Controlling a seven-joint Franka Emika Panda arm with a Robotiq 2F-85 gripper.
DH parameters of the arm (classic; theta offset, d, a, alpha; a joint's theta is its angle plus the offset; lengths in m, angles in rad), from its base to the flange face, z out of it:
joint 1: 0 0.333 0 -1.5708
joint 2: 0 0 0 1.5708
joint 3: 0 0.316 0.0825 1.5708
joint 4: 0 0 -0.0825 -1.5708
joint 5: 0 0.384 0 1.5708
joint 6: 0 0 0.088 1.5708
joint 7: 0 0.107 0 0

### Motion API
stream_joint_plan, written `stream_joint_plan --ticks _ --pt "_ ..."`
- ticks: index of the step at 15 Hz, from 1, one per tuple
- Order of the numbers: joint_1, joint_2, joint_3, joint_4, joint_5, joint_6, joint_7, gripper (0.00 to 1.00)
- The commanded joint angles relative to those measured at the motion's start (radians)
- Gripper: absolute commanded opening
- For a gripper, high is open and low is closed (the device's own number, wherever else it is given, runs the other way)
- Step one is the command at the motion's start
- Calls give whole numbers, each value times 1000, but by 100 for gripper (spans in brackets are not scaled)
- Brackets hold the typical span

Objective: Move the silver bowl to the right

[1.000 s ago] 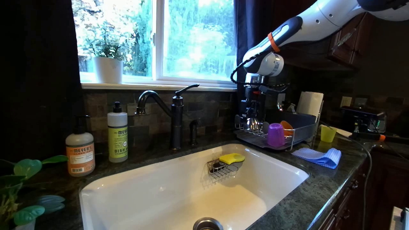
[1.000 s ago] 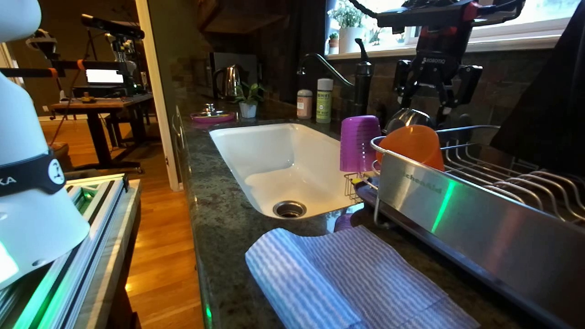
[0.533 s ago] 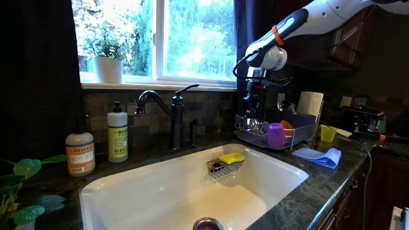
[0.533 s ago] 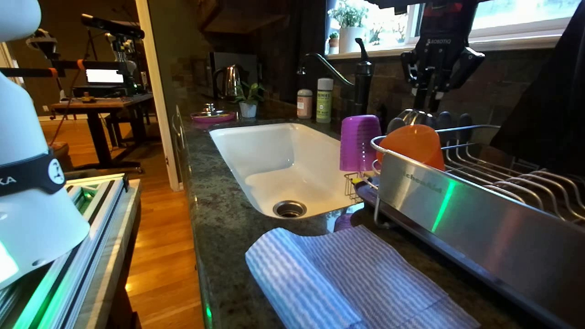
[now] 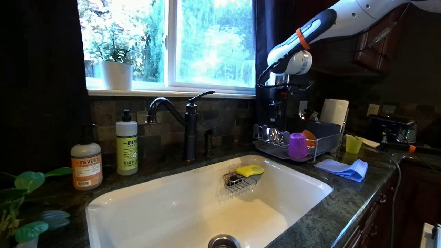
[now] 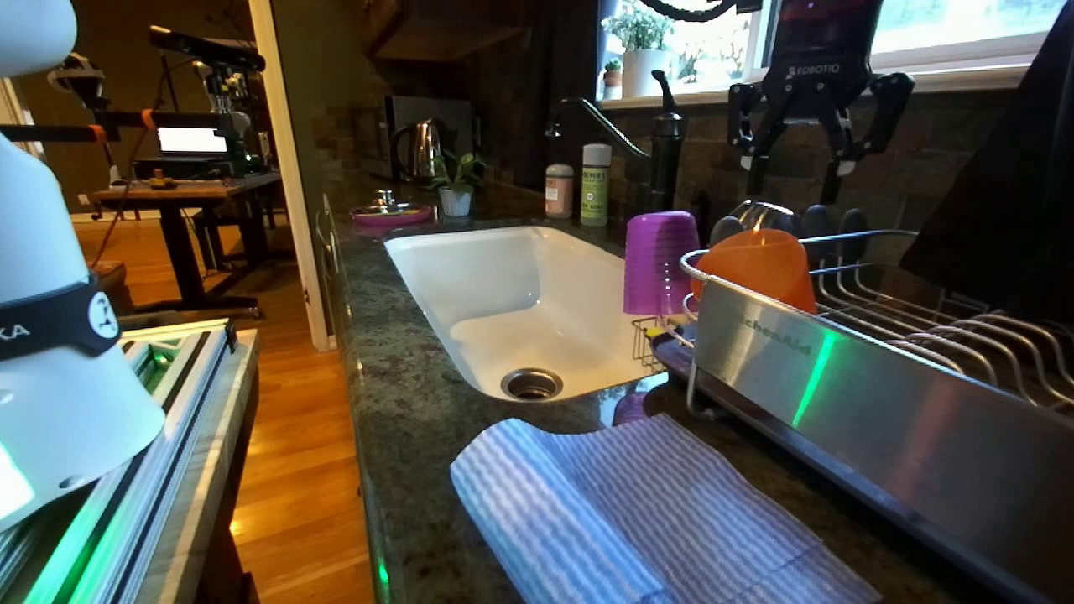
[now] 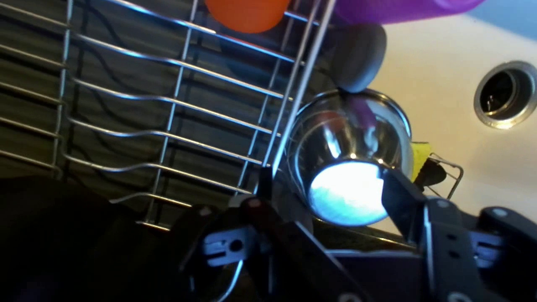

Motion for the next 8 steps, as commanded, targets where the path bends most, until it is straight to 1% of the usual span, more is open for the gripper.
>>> stream_joint_plan --ticks 1,3,6,8 --pt "-7 -41 14 -29 -65 -31 -155 99" --pt "-7 -43 24 -32 -64 -15 -256 100" --pt "-17 -23 46 -25 7 -8 -399 100" --pt "-14 -12 47 -25 56 -33 -378 100"
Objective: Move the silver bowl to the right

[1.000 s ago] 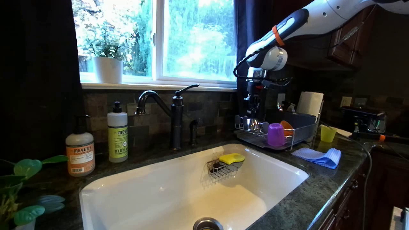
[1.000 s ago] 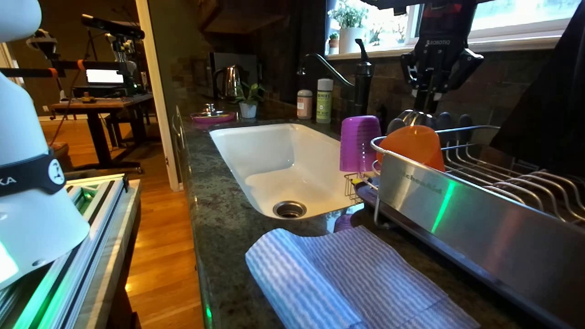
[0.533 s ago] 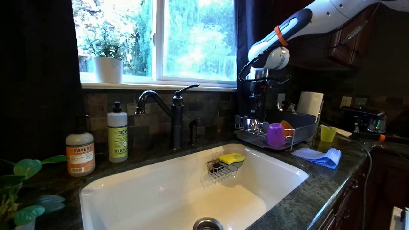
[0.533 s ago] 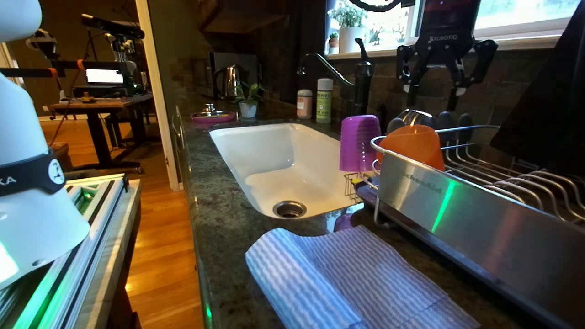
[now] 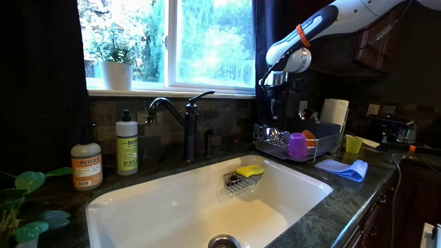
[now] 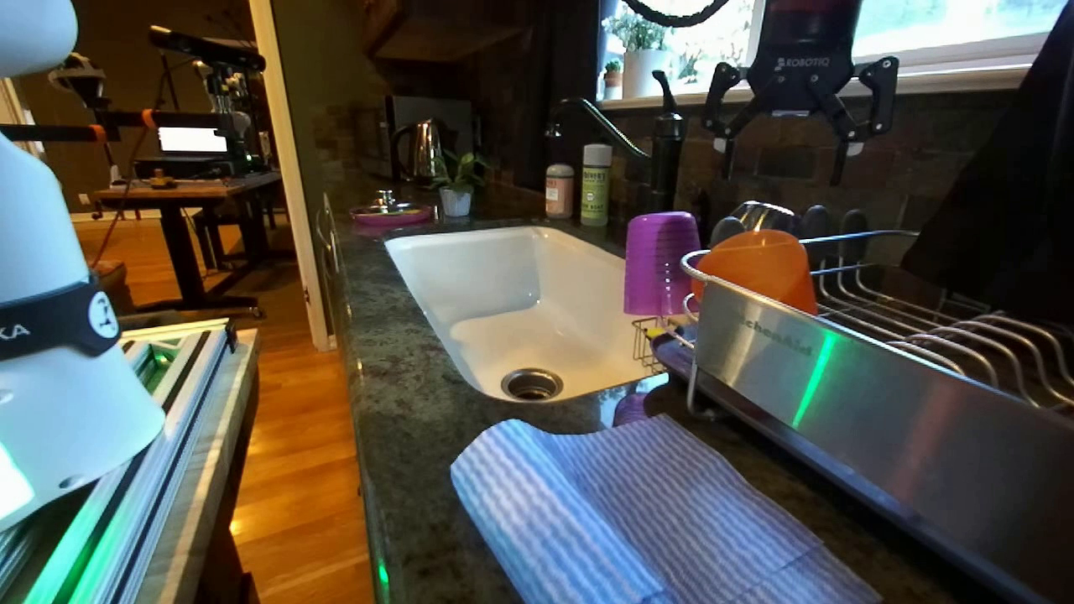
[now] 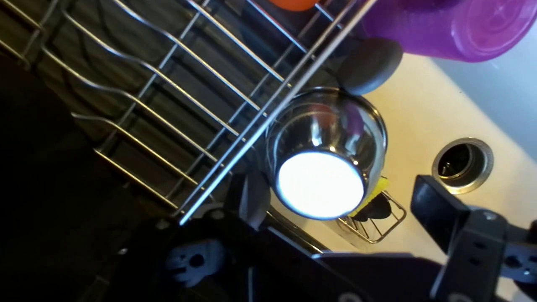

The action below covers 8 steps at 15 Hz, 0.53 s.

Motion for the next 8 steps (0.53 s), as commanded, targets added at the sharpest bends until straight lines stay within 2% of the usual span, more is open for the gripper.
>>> stream_joint_plan --ticks 1,8 --pt "-12 7 15 -19 87 -22 -21 100" --pt "-10 -4 -6 -44 145 3 142 100"
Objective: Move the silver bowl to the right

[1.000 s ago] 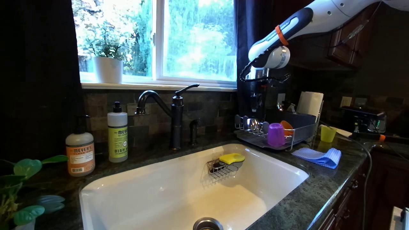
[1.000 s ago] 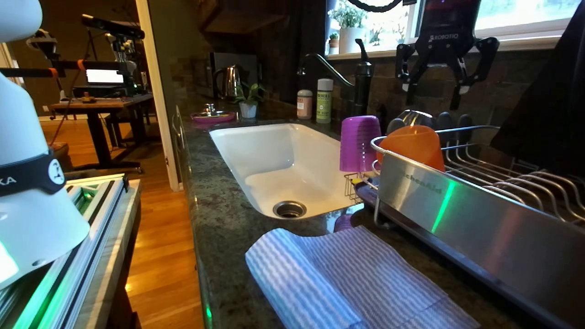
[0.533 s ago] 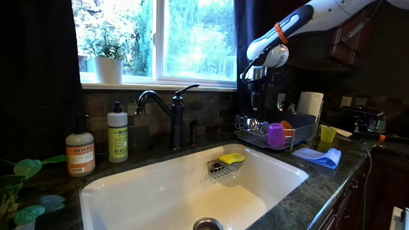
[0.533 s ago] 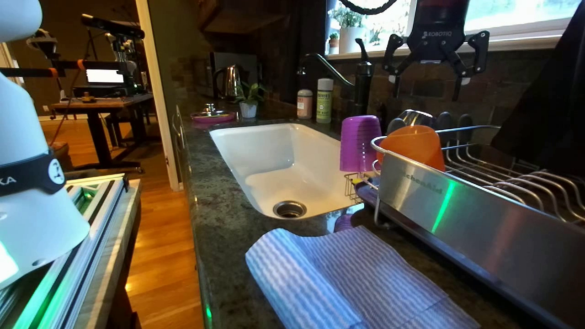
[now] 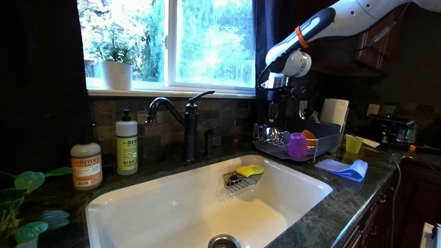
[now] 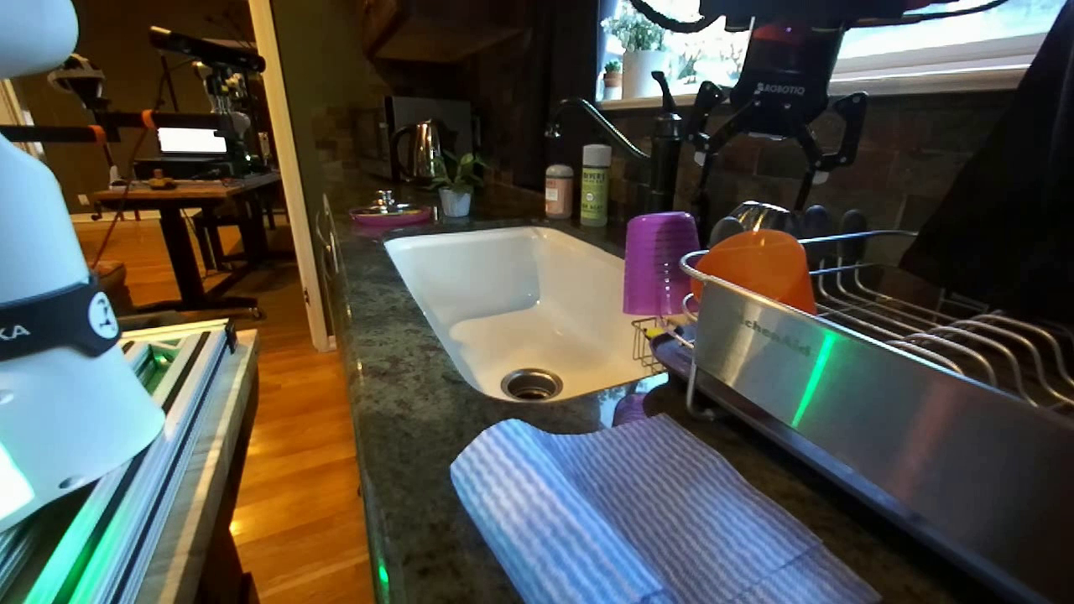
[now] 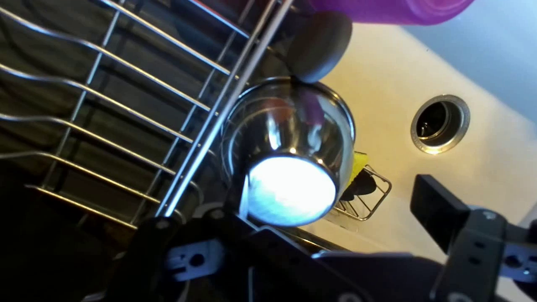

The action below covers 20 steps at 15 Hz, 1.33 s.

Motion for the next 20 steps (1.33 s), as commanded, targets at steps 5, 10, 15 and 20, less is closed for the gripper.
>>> stream_joint_plan --ticks 5,10,15,20 --pt "1 28 -10 37 -33 -16 78 100" --pt "3 84 -8 93 -77 -27 82 100" --pt "8 111 11 115 -61 -47 104 100" --pt "26 91 8 93 -95 -119 180 100"
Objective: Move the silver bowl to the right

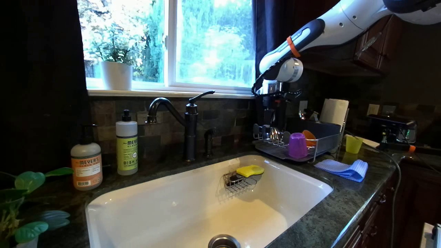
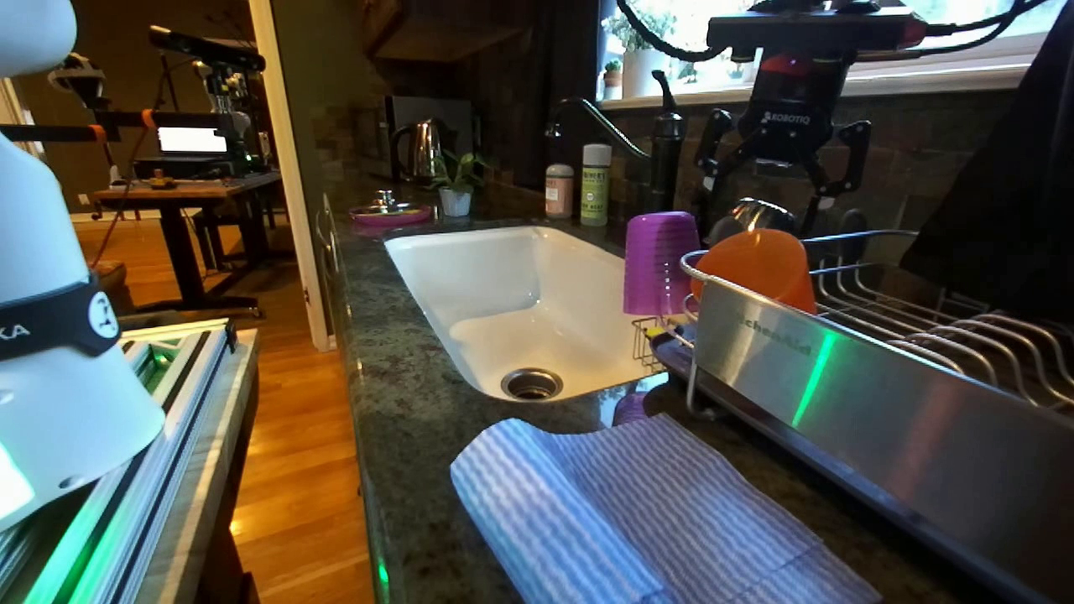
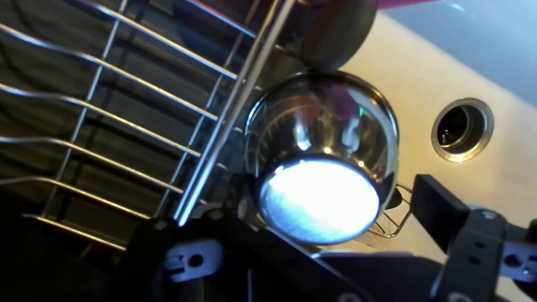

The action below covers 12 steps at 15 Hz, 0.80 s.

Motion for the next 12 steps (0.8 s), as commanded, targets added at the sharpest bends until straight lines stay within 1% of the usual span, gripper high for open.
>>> stream_joint_plan --ticks 1,6,12 --pt "20 -5 -5 7 -41 -100 80 100" --pt "28 22 -5 37 -83 -146 173 100" --pt "38 36 -3 37 -100 -98 275 100"
